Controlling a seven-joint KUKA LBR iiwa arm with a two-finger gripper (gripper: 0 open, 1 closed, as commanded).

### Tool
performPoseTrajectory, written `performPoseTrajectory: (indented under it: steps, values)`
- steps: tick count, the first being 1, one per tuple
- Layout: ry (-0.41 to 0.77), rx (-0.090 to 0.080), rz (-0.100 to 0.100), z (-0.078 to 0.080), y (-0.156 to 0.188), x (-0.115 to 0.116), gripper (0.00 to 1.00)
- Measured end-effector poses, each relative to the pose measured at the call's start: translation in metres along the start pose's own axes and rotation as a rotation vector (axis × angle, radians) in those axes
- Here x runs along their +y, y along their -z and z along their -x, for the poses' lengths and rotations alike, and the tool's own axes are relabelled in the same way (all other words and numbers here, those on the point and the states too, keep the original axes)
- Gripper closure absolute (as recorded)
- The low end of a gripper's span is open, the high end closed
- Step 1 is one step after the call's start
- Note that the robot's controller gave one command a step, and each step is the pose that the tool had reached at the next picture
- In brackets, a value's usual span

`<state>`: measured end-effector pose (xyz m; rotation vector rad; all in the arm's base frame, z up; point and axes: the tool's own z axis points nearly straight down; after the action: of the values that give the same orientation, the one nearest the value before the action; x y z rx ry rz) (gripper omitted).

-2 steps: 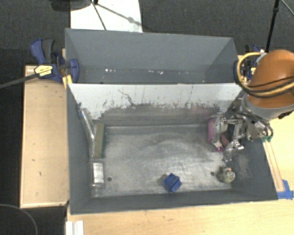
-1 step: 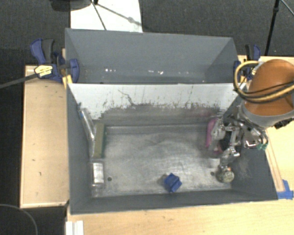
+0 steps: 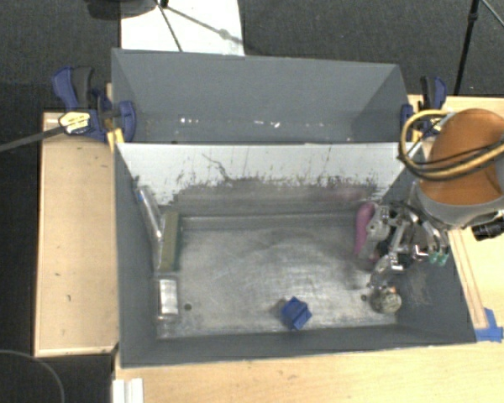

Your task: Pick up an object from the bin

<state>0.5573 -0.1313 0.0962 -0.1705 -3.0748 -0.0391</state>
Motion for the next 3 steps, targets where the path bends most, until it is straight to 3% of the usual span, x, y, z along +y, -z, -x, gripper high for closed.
performPoseTrajectory:
  steps: [1,2,3]
  values:
    - [0.113,-0.06,-0.023,-0.057,0.019,0.046,0.0]
    - [0.176,-0.077,-0.026,-0.086,-0.032,0.116,0.0]
    - [0.106,-0.069,-0.025,-0.08,-0.032,0.133,0.0]
